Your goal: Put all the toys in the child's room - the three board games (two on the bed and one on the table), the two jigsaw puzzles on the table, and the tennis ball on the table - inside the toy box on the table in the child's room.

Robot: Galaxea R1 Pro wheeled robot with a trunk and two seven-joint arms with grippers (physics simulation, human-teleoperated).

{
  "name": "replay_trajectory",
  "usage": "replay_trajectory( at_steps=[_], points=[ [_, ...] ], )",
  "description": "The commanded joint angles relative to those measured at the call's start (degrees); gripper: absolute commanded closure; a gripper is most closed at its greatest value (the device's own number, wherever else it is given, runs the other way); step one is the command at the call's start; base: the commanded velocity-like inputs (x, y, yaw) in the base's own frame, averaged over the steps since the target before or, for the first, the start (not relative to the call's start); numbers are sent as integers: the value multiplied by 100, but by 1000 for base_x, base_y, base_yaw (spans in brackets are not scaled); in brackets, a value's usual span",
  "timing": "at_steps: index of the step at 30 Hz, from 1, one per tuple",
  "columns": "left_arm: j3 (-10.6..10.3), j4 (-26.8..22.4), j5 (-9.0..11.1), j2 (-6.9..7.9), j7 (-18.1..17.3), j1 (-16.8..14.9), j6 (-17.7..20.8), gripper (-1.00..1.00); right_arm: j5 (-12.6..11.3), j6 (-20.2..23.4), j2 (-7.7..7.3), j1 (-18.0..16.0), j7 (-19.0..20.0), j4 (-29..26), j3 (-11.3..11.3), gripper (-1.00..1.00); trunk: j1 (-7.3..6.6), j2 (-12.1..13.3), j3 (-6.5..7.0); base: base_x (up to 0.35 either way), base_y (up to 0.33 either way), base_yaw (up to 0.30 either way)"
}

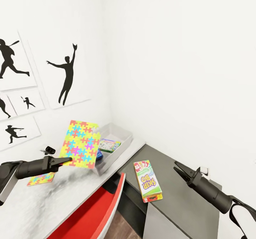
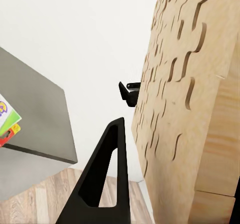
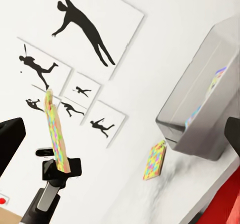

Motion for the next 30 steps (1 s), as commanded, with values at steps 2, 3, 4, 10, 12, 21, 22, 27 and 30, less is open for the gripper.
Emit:
replay_trajectory(
  at_steps=[2, 3, 4, 10, 12, 21, 22, 27, 30],
  points=[
    [-2, -2, 3, 3, -21, 1, 61, 100, -26, 44, 2, -7, -1, 0, -5, -100, 5, -14, -28, 75, 0, -142],
    [-2, -2, 3, 3, -21, 3, 61, 100, -26, 43, 0, -7, -1, 0, -7, -100, 5, -14, -36, 43, 0, -125],
    [-2, -2, 3, 3, -21, 5, 61, 100, -26, 39, -1, -7, -1, 0, -8, -100, 5, -14, -42, 27, 0, -85],
    [-2, -2, 1, 3, -21, 7, 61, 100, -26, 23, -2, -7, -8, 0, -10, -100, 5, -14, -54, 69, 0, -28],
    [-2, -2, 2, 3, -21, 7, 61, 100, -26, 22, 1, -7, -9, 0, -10, -100, 5, -14, -62, 169, 0, -5],
    [-2, -2, 2, 3, -21, 16, 61, 100, -26, 49, 5, -7, -23, 0, 12, -100, 5, -14, -140, 28, 0, -1],
    [2, -2, 2, 3, -21, 16, 61, 100, -26, 52, 5, -7, -25, 0, 14, -100, 5, -14, -150, 2, 0, 0],
    [34, -2, 3, 3, -21, 16, 61, 100, -26, 56, 5, -11, -90, 0, 23, -100, 5, -14, -196, 20, 0, 0],
    [39, -2, 3, 3, -21, 16, 61, 100, -26, 58, 5, -10, -101, 0, 27, -100, 5, -14, -225, 39, 0, 0]
  ],
)
